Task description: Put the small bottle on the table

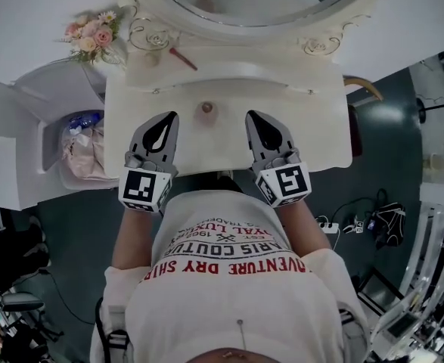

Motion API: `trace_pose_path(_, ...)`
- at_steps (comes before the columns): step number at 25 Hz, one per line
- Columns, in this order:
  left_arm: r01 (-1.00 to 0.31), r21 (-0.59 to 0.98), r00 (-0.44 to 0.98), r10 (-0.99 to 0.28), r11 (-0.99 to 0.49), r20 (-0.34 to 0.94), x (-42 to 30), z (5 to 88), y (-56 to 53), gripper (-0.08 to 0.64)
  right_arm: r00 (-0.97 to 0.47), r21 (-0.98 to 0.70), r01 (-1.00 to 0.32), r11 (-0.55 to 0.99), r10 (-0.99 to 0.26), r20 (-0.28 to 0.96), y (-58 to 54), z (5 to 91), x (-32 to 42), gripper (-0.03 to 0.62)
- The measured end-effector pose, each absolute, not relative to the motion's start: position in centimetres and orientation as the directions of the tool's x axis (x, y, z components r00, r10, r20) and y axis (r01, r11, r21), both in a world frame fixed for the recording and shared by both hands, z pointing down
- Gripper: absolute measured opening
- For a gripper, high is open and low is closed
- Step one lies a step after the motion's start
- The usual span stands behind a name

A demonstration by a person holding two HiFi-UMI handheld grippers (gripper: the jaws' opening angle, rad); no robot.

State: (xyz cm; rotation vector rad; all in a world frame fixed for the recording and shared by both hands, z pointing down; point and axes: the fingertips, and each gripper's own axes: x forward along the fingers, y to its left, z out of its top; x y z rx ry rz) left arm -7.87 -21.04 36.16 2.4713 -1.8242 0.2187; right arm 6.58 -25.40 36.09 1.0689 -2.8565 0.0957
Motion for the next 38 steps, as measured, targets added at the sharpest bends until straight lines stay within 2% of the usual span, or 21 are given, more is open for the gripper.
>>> trace_pose_path(3, -0.959, -0.037, 0.273, -0.952, -0.281, 0.139, -8.3, 34.9, -20.8, 0.008, -0.757, -0.051, -0.653, 0.756, -0.648, 0.085, -25.5, 35.0, 6.6, -0.002)
trace_pose_path(15, -0.971, -0.041, 0.229, -0.966, -0.235, 0.117, -9.5, 33.1, -21.2, 0.008, -0.788, 0.041, -0.61, 0.791, -0.612, 0.075, -25.2, 33.9, 5.2, -0.002)
trace_pose_path(38, -0.961, -0.075, 0.257, -0.958, -0.267, 0.125, -9.6, 33.9, -21.9, 0.008, -0.776, 0.041, -0.624, 0.781, -0.625, 0.082, -26.1, 34.6, 4.3, -0.002)
